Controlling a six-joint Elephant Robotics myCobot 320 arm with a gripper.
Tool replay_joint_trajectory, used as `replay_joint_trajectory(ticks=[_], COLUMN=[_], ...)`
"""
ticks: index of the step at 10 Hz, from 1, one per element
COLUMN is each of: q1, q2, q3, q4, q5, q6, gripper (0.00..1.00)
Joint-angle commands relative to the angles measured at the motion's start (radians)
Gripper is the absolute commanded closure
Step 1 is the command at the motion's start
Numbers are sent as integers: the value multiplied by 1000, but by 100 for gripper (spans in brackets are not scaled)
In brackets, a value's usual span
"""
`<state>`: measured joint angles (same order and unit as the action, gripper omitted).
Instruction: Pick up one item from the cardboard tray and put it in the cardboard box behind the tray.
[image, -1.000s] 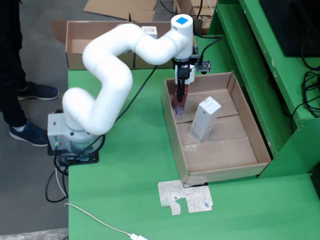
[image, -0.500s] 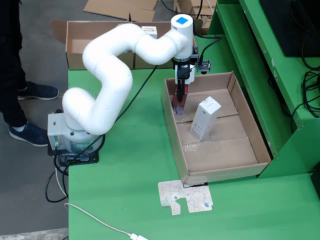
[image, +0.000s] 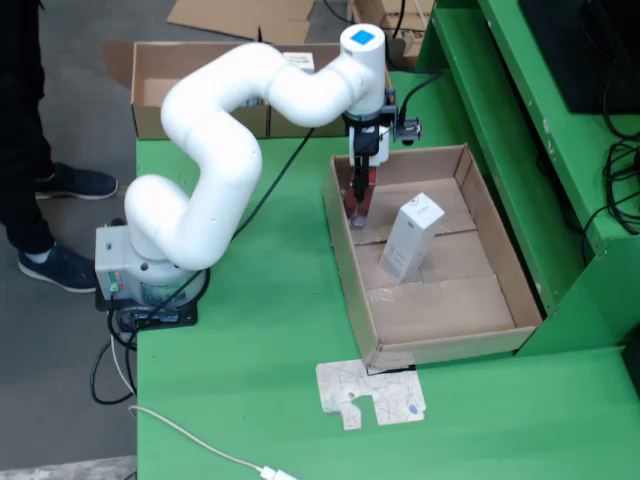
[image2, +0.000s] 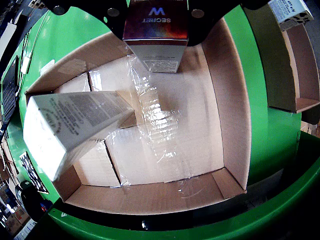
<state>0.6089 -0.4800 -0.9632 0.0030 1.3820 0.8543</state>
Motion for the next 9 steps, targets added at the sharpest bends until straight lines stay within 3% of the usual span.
replay_joint_trajectory(ticks=[1, 9], q1=[-4, 21], q2=[81, 104], q3=[41, 213], q4=[-23, -198], q5=[-20, -50], q6=[-12, -9], gripper=[100, 100])
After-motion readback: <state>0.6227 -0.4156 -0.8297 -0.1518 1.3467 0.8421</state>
